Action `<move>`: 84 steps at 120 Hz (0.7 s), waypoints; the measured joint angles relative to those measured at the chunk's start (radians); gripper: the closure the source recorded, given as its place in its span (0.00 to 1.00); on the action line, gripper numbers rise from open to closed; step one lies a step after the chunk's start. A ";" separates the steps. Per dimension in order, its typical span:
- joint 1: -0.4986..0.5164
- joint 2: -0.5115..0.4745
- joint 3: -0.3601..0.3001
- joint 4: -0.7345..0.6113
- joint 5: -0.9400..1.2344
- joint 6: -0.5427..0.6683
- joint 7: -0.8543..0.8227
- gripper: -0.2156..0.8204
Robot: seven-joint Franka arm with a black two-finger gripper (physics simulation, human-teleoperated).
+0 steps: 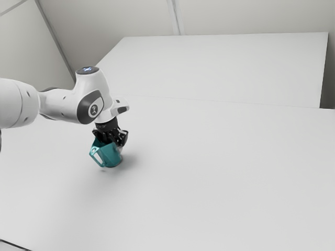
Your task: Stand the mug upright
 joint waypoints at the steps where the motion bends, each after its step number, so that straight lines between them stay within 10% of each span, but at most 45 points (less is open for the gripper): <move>1: 0.000 0.000 0.000 0.000 0.000 0.000 0.000 0.68; 32: 0.000 -0.002 0.000 0.004 -0.004 0.002 -0.012 0.35; 84: -0.020 -0.155 -0.020 0.070 -0.016 -0.111 -0.023 0.23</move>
